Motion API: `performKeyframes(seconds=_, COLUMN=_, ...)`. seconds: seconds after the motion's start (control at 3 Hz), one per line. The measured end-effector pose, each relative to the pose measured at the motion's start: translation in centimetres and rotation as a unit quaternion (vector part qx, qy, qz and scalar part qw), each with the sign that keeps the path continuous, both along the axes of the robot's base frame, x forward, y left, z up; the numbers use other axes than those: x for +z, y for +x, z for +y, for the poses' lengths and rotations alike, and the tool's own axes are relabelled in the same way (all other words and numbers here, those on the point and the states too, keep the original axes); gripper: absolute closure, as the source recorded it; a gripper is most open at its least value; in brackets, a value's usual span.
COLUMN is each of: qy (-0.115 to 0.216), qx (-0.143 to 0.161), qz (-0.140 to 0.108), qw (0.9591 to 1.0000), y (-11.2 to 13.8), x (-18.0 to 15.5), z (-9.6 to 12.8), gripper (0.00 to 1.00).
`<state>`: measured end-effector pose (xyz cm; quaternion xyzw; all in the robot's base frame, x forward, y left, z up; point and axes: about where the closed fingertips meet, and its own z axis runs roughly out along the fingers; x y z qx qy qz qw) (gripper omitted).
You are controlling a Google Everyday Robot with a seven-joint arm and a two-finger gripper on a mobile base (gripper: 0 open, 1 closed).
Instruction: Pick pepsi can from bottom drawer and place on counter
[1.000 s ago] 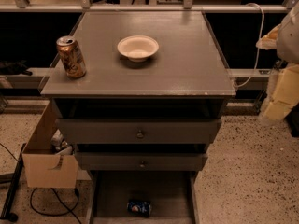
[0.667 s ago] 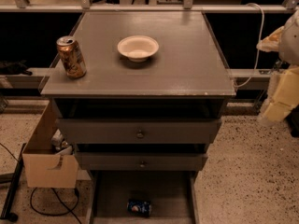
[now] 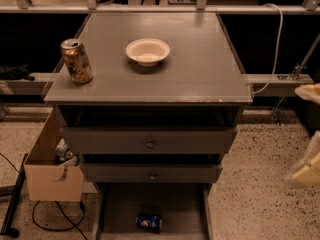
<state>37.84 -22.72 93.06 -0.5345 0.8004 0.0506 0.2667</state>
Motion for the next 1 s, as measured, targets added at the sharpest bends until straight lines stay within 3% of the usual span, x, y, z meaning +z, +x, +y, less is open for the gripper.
performKeyframes(seconds=0.33, qy=0.089, qx=0.001, qz=-0.005, qw=0.9960, y=-3.9, x=-5.9, z=0.8, gripper=0.00)
performKeyframes(seconds=0.67, qy=0.137, qx=0.037, qz=-0.017, qw=0.9897, y=-4.4, x=-9.5, z=1.9, gripper=0.00)
performKeyframes(seconds=1.0, qy=0.152, qx=0.073, qz=-0.034, qw=0.9852, y=-3.1, x=-12.1, z=4.1, gripper=0.00)
